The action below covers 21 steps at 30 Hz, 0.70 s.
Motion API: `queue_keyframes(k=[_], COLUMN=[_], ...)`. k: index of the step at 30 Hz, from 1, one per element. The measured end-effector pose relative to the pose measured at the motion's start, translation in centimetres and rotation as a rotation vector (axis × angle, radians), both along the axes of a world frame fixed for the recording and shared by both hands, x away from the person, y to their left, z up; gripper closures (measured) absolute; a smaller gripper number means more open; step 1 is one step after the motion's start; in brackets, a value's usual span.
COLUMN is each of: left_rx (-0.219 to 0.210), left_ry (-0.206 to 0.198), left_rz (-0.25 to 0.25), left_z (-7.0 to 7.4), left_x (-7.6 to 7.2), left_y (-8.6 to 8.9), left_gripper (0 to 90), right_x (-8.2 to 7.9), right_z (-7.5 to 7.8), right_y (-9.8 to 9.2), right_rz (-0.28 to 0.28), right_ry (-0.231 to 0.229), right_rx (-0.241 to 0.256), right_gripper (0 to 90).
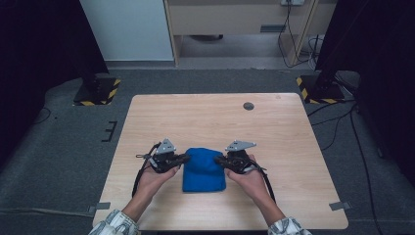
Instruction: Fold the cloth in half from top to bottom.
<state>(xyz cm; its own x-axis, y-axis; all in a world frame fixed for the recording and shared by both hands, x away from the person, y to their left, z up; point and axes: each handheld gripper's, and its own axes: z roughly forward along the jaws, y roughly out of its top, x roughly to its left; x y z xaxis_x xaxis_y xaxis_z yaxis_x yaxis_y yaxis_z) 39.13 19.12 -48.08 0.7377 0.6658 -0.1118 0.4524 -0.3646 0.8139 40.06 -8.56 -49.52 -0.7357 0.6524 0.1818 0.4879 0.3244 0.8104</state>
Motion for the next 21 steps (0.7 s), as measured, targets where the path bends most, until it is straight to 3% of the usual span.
queue_keyframes(k=[7, 10, 21], left_rx=[-0.009, -0.013, 0.0], left_ry=[0.005, 0.022, 0.025], left_rz=[-0.012, -0.022, -0.048], left_z=[-0.1, -0.7, -1.1], left_x=[-0.8, -1.1, -1.9], left_y=[0.4, 0.4, 0.3], left_gripper=[83.3, 82.7, 82.3], right_x=[-0.8, -1.0, -1.9], right_z=[0.4, 0.1, -0.9], right_y=[-0.1, -0.1, -0.7], right_rz=[0.012, 0.015, 0.016], right_ry=[-0.01, -0.004, 0.017], right_rx=[0.018, 0.005, -0.005], right_gripper=[81.7, 81.1, 78.8])
